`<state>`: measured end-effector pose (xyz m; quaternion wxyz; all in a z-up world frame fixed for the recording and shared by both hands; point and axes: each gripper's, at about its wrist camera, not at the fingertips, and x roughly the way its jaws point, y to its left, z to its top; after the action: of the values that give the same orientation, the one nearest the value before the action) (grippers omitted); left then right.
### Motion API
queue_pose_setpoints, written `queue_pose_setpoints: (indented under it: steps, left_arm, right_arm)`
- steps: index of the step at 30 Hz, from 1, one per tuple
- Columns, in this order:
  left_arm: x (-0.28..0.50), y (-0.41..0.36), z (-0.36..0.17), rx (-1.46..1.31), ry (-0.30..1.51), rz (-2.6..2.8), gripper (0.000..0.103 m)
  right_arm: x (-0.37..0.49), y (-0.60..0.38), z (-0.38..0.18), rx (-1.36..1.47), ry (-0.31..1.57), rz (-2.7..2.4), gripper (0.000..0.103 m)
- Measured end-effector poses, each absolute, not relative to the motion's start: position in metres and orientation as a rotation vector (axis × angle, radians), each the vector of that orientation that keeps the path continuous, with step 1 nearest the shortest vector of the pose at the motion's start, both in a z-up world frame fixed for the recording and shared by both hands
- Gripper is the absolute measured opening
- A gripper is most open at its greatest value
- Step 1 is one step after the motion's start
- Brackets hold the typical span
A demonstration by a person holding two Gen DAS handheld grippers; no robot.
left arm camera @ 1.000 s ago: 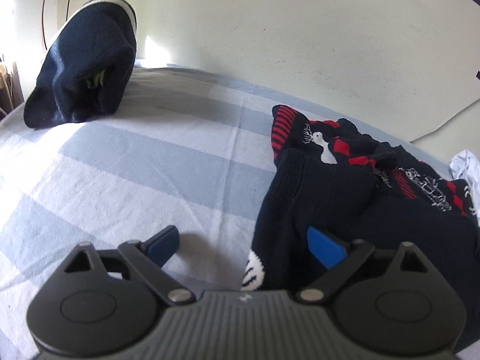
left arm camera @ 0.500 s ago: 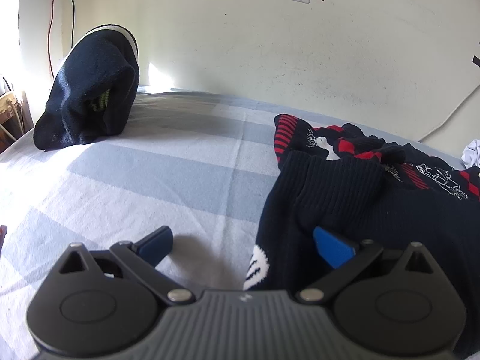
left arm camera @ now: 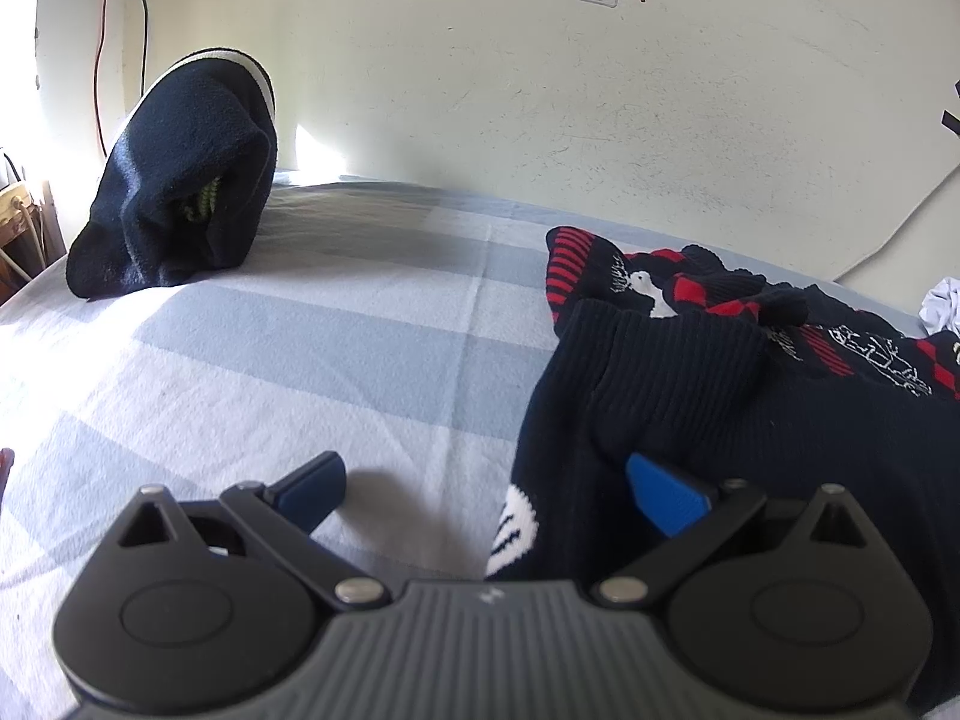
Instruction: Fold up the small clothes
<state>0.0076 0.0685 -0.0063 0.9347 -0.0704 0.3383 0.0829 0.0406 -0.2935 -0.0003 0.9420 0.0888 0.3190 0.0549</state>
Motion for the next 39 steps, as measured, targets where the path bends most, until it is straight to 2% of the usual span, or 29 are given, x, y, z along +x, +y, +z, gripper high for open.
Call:
queue_pose_setpoints:
  steps: [39]
  left_arm:
    - [0.0058, 0.0655, -0.0058, -0.126, 0.703, 0.165, 0.103]
  right_arm:
    - [0.0400, -0.2924, 0.0006, 0.154, 0.654, 0.095, 0.082]
